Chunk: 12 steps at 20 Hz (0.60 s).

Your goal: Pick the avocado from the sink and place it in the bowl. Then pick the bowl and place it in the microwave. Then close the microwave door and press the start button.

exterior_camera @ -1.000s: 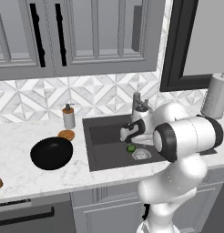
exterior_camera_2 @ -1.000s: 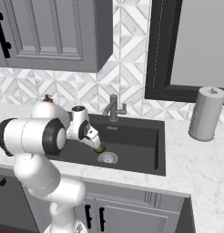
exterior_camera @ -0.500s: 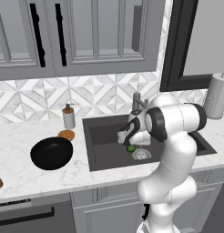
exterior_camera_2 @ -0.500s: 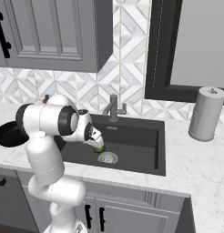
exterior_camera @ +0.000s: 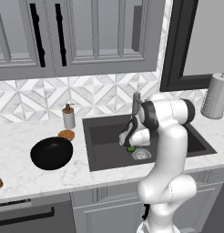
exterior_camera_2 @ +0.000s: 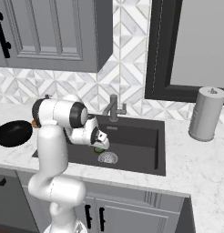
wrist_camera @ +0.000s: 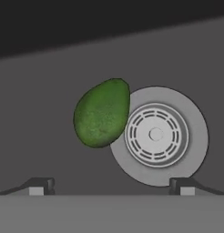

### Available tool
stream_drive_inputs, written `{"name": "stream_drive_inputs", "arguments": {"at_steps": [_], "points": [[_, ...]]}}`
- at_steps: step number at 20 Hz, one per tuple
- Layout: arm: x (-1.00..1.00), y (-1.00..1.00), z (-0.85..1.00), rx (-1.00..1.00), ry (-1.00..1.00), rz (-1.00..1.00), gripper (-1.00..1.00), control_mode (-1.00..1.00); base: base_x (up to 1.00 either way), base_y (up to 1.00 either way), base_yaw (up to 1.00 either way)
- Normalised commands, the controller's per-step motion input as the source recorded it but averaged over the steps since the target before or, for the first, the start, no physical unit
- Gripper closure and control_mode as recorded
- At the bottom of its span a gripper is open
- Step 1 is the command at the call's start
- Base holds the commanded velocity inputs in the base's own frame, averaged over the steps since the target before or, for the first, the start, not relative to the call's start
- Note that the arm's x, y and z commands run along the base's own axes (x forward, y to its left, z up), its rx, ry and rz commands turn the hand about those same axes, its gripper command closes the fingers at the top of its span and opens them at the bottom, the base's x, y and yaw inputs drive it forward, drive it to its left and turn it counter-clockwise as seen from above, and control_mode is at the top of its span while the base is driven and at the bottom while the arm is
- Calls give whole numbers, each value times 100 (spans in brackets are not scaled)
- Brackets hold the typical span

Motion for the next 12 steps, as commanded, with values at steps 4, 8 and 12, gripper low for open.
{"name": "stream_drive_inputs", "arguments": {"at_steps": [4,8,12], "points": [[46,-4,-21,0,0,3,-100,-100,0,0,0],[67,0,-25,0,0,0,-100,-100,0,0,0],[50,0,-38,0,0,0,-100,-100,0,0,0]]}}
